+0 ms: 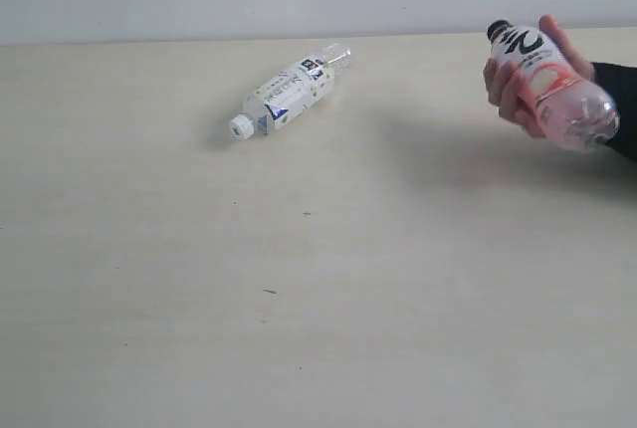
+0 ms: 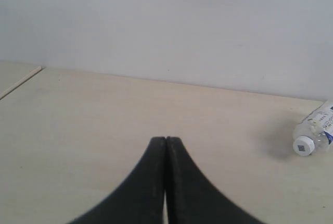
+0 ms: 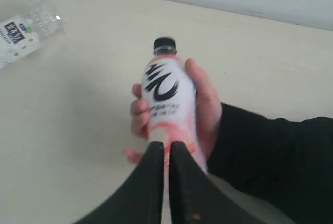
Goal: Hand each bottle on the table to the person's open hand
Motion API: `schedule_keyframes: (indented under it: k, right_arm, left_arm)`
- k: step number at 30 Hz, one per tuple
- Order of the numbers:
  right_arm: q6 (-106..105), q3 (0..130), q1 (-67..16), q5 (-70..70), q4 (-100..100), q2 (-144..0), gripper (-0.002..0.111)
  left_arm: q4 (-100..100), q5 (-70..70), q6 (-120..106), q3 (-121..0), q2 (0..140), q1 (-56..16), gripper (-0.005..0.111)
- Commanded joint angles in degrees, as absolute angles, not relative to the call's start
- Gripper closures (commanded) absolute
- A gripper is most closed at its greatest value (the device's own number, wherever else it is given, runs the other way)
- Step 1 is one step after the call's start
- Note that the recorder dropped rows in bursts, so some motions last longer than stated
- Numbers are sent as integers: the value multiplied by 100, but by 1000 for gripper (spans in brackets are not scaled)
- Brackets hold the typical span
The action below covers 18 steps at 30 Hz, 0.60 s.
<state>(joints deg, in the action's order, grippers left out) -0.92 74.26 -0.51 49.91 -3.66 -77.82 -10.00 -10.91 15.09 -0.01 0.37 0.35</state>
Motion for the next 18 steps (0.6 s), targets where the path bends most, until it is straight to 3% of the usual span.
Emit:
schedule_keyframes:
  k: [1, 11, 18]
  right_arm:
    - [-842, 6403, -28, 5085, 67, -6301, 106]
    - [-882, 3378, -28, 3882, 342, -2553, 106]
    - [-882, 2775, -28, 3747, 413, -821, 106]
  left_arm:
    - [-986, -1085, 1506, 0, 0, 0, 107]
    - [-986, -1085, 1506, 0, 0, 0, 107]
    - [-986, -1085, 1506, 0, 0, 0, 107]
